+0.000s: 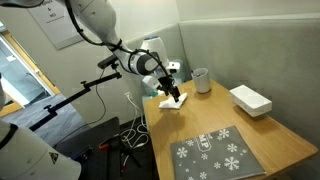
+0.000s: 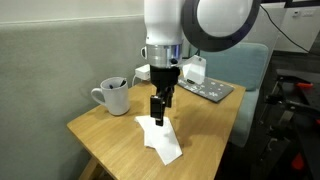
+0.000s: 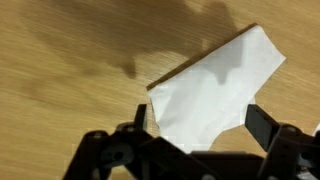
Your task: Wipe the counter with the white cloth, then unfold the gray cloth
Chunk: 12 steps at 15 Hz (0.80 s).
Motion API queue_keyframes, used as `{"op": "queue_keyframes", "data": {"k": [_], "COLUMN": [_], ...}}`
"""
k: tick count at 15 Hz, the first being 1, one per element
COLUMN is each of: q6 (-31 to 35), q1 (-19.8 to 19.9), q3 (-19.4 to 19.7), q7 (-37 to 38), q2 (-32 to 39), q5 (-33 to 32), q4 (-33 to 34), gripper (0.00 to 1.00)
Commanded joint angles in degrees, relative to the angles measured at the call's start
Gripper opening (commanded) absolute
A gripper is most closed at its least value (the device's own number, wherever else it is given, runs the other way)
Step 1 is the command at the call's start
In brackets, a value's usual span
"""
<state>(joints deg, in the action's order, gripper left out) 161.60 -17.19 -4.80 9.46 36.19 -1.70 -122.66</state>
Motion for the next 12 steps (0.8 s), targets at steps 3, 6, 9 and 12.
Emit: {"op": "queue_keyframes", "data": {"k": [3, 6, 9, 12], "q6": [-1.00, -1.57, -1.77, -2.00], "q1": [-2.85, -3.24, -3.18, -2.92], "q3": [2.75, 3.17, 3.21, 3.15], "q7": [1.18, 1.07, 0.83, 0.68], "q2": [5.09, 6.78, 7.82, 8.32], "q5": [-1.50, -1.32, -1.23, -1.06], "q4": [5.55, 7.38, 8.49, 9.16], "gripper": [1.00, 1.00, 0.66, 0.42]}}
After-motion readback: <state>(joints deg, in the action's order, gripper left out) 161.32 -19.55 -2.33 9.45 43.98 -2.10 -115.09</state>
